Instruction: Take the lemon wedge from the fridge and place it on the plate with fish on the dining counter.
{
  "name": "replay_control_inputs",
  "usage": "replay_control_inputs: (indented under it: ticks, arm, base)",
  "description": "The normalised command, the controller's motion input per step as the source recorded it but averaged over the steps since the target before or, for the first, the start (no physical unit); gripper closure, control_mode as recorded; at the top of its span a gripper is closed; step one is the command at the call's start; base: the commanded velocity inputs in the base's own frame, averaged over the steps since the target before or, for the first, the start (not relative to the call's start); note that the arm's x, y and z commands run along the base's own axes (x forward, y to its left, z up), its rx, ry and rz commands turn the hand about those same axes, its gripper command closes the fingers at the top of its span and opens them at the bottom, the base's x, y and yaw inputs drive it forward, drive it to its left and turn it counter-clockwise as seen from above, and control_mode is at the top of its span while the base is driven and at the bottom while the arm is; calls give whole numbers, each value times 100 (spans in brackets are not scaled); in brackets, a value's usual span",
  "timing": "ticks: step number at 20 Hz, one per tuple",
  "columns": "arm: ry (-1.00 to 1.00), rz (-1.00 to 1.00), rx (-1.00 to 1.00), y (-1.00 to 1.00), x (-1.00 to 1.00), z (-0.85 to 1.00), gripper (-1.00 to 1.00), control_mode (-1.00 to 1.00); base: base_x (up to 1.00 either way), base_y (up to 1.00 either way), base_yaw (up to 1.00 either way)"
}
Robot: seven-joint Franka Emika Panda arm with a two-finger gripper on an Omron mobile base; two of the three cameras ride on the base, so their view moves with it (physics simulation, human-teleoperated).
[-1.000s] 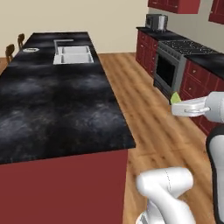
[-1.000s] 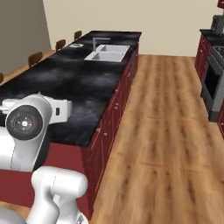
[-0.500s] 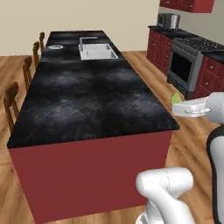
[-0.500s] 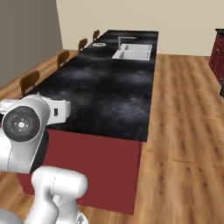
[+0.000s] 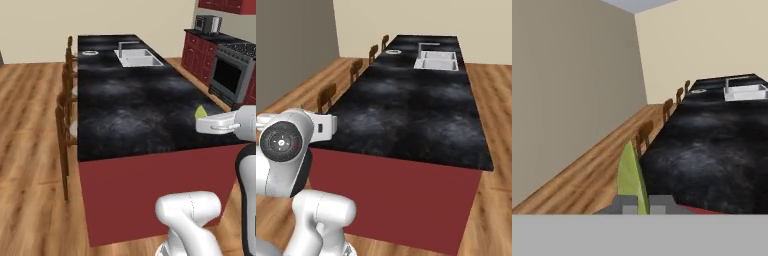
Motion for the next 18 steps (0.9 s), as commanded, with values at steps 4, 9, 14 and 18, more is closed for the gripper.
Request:
replay_control_inputs:
  ticks: [4, 9, 14, 18]
  arm:
    - [0, 0, 0, 0, 0, 0, 100, 100]
    - [0, 0, 0, 0, 0, 0, 100, 100]
    - [0, 0, 0, 0, 0, 0, 100, 100]
    - [0, 0, 0, 0, 0, 0, 100, 100]
  base:
    - [6, 100, 0]
    - [17, 100, 0]
    - [58, 100, -4]
    - [98, 100, -16]
